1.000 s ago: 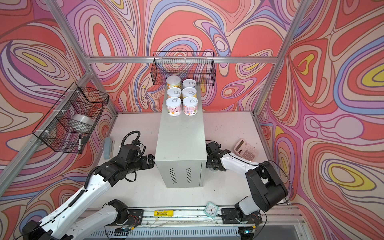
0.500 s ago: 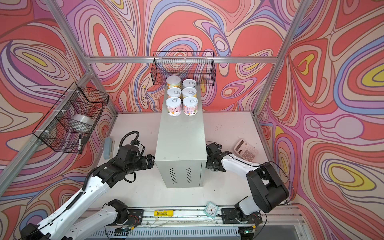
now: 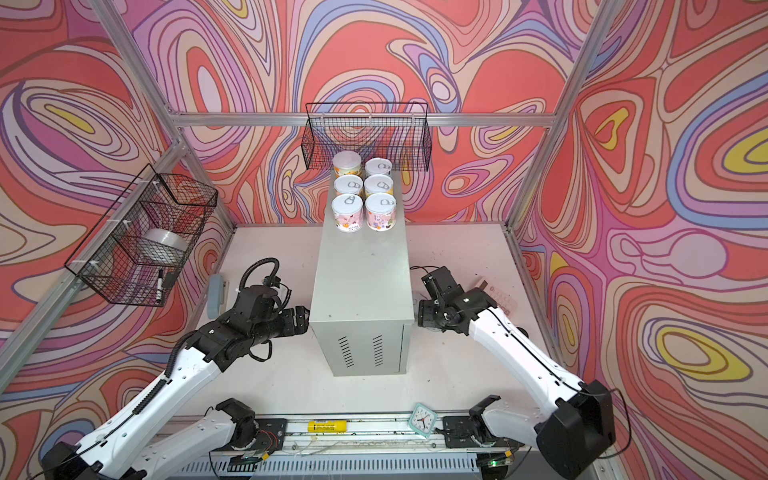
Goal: Place and organize the canned foods onto the counter
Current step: 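Lift the pale blue can with the right gripper over the cabinet top, then set the pale blue can in front of the pink cans and open the right gripper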
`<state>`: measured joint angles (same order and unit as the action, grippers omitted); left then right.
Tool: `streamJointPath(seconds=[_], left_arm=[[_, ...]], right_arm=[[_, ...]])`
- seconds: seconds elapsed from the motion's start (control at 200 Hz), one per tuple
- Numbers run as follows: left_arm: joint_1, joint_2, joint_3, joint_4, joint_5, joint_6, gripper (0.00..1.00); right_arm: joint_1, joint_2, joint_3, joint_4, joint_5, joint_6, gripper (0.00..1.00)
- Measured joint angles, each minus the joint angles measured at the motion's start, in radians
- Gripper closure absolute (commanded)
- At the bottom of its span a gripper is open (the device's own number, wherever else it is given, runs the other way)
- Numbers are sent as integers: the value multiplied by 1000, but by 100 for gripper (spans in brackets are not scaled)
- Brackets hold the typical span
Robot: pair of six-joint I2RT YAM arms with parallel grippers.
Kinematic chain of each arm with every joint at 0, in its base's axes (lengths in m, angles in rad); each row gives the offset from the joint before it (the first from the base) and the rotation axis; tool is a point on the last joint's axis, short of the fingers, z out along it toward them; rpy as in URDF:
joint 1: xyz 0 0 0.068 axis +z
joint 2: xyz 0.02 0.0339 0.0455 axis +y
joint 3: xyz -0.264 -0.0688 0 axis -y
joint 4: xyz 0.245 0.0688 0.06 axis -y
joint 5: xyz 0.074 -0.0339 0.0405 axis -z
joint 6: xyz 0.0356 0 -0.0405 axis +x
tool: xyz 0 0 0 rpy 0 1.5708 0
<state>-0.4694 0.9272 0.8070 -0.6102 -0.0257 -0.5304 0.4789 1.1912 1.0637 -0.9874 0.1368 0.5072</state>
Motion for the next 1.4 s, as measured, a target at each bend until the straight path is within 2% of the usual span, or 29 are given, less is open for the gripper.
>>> streamJointPath(seconds=[0.295, 0.501, 0.681, 0.966, 1.212, 1.402], left_arm=[[0, 0, 51, -49, -2, 14, 9], [0, 19, 75, -51, -1, 25, 8], [0, 30, 88, -51, -1, 26, 9], [0, 30, 93, -51, -9, 29, 9], [0, 30, 93, -51, -15, 29, 9], [0, 30, 93, -51, -17, 29, 9]], right_arm=[[0, 0, 418, -232, 55, -80, 100], [0, 100, 803, -344, 56, -145, 100], [0, 198, 1022, -377, 11, -175, 100], [48, 352, 1210, -402, -26, -196, 100], [163, 449, 1326, -449, 15, -203, 100], [201, 507, 1358, -476, 50, -204, 100]])
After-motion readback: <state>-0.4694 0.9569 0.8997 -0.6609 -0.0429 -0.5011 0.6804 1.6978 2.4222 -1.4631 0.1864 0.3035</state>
